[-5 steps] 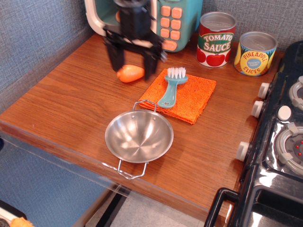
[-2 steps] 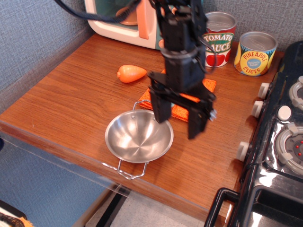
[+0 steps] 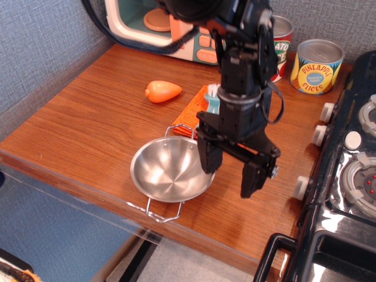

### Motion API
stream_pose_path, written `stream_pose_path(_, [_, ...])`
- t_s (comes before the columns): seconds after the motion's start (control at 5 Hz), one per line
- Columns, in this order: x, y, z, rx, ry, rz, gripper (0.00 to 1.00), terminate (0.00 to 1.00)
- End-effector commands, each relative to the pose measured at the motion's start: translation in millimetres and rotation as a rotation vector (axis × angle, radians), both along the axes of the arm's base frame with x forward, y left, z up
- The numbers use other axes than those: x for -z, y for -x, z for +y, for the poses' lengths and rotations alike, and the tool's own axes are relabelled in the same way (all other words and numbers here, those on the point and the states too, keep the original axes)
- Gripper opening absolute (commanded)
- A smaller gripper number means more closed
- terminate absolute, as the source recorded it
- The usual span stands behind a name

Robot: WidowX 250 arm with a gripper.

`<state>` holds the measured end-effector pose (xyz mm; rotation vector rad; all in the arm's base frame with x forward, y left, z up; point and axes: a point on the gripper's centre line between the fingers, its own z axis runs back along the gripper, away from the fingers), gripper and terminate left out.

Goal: Move the silver pot to the empty corner of the table.

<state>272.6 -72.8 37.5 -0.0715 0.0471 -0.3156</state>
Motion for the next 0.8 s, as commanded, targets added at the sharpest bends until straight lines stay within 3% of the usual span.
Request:
stream_pose_path(0.0, [-6.0, 3.1, 12.5, 0.004, -0.081, -0.035, 1.0, 0.0])
stream_pose_path(0.4, [-4.5, 7.6, 13.9, -0.002, -0.098, -0.029, 1.0, 0.0])
stream_pose_path(0.6, [7.9, 12.5, 13.8, -0.067, -0.133, -0.005, 1.0, 0.0])
